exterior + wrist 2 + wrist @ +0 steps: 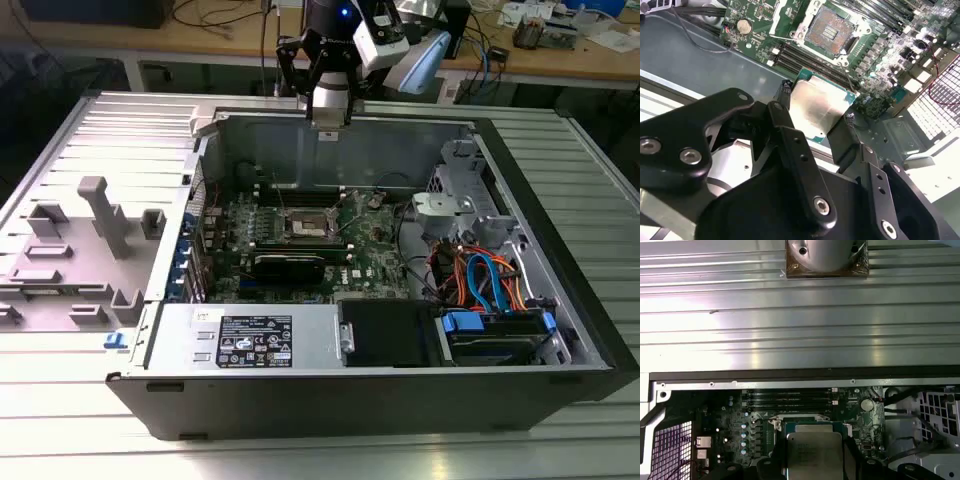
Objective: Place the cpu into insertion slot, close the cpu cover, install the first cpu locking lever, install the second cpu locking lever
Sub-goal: 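Place the cpu into insertion slot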
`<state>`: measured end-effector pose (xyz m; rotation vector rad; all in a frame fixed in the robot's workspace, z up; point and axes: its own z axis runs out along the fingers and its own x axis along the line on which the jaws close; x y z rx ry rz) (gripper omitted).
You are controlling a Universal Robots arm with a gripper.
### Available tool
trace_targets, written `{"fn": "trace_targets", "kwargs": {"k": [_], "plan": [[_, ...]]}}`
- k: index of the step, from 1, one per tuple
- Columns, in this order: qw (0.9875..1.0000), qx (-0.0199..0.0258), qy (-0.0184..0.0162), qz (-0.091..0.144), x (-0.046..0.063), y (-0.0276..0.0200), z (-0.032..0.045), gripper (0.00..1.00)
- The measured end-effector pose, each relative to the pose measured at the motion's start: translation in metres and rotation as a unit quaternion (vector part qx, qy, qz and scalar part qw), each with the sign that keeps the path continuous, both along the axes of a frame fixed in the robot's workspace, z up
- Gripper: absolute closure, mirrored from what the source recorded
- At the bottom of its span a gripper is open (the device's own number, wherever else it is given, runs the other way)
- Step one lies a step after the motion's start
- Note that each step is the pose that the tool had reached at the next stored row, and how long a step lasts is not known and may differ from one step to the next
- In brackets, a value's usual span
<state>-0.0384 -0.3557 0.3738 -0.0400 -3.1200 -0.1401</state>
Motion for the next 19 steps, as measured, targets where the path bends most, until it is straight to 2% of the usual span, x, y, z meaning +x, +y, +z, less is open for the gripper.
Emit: {"fn": "trace_targets", "kwargs": {"k": [7,8,10,19], "plan": [[1.0,0.0002,-0.0001,0.0,-0.0001,-0.0003,-0.0001,0.45],[1.0,0.0003,-0.0001,0.0,-0.0001,-0.0029,-0.0002,0.45],[1.0,0.0002,0.0,0.0,-0.0001,-0.0041,-0.0001,0.45],[1.0,0.0002,0.0,0.0,-0.0001,-0.0042,-0.0001,0.45]]}}
